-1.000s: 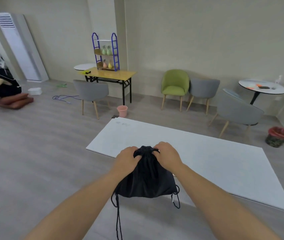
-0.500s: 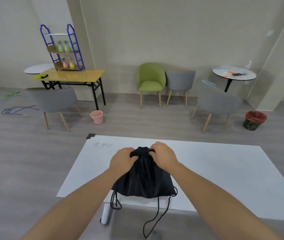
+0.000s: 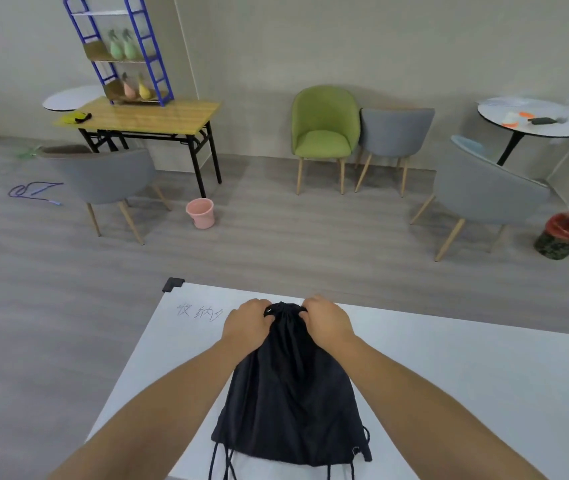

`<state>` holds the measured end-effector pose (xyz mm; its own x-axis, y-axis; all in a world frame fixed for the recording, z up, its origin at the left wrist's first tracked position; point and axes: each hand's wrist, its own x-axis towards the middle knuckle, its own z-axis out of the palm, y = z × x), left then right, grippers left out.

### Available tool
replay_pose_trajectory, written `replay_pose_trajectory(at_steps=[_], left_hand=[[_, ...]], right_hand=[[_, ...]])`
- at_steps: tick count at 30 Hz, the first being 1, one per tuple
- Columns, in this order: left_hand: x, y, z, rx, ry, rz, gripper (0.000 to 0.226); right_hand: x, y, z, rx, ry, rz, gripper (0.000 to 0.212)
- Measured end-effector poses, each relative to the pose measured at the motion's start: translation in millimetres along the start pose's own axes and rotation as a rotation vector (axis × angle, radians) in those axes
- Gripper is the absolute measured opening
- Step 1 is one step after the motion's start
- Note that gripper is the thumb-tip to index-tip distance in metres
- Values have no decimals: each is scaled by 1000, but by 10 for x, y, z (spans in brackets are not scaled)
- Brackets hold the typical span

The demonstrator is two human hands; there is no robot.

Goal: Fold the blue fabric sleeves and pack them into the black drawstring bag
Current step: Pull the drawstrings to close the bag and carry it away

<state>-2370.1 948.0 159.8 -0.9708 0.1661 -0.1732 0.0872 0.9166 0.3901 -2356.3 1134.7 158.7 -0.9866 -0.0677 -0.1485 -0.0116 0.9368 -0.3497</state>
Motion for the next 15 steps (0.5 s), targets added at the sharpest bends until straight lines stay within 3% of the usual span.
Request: replay_pose_trajectory(at_steps=[5,10,15], left_hand=[[363,-133,209,-24,-35,-13,42],[409,-219,200,82,-148,48,42],[450,-238,-8,121,-157,96,42]], right_hand=[[365,117,126,95,0,56,24],[313,251,68,120,-78,127,30],[200,257,-67,128,-73,212,37]])
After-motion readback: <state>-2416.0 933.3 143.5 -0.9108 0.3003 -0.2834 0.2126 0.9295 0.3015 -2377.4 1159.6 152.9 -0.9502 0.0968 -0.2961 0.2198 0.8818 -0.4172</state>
